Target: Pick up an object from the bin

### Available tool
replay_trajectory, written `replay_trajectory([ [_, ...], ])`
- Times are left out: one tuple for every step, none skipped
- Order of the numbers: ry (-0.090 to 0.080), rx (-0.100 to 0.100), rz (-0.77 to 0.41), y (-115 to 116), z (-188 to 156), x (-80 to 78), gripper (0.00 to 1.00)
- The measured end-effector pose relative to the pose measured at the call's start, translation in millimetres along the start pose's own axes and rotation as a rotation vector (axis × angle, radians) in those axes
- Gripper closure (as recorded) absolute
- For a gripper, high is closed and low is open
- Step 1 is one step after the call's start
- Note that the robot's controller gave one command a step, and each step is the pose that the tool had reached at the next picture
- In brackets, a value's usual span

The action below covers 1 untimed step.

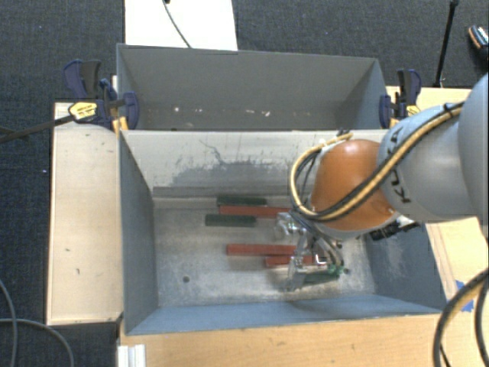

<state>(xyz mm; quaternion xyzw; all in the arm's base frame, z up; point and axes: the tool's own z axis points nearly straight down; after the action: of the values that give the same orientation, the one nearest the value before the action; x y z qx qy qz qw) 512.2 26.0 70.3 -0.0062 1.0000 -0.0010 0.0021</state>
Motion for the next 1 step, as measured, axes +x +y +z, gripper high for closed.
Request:
replay_trajectory([
  [0.002, -0.003, 0.002, 4.0, -0.4, 0.7, 1.00],
])
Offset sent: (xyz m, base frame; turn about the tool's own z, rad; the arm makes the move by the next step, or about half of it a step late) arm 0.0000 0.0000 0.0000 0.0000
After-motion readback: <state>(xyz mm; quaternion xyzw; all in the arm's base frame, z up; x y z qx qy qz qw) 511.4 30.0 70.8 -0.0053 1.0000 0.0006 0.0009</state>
